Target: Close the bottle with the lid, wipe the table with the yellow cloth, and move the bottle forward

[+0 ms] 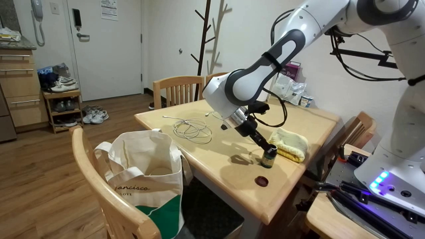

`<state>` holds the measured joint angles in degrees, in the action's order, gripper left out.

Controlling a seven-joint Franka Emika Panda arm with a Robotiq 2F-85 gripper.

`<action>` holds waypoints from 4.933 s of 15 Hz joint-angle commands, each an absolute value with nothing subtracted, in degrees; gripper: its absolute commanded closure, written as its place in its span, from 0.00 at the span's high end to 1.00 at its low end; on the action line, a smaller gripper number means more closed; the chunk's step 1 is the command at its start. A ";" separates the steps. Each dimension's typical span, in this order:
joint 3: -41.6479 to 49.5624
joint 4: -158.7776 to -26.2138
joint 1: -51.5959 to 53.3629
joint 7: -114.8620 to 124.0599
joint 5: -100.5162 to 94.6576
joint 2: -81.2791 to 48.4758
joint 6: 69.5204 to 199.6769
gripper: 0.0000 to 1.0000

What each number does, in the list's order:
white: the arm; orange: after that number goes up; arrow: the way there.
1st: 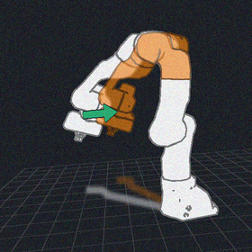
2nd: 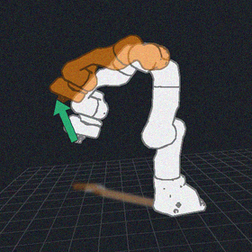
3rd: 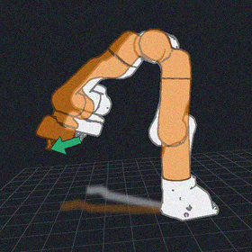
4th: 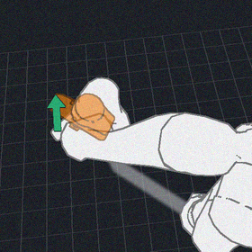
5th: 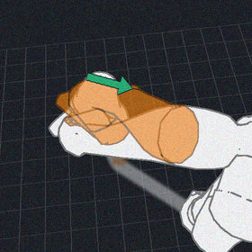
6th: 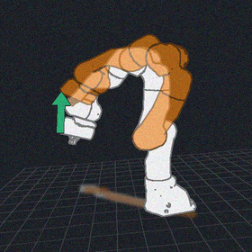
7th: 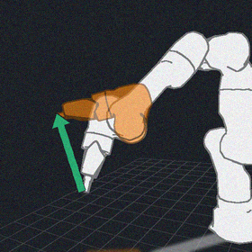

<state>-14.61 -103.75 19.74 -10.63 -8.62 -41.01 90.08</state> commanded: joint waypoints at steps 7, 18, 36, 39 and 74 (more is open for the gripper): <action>-13.05 -99.88 18.46 -6.51 -7.74 -36.69 89.00 0.27; -11.07 -89.75 16.28 -9.23 -8.23 -37.51 90.86 0.27; -7.66 -67.85 18.49 -10.42 -12.16 -51.66 71.32 0.27; -7.13 -64.85 19.32 -10.65 -14.15 -53.17 67.75 0.27; -4.58 -62.29 23.00 -43.41 -37.42 -55.99 74.31 0.27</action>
<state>-6.01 -63.35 21.37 -43.08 -34.08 -55.58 77.81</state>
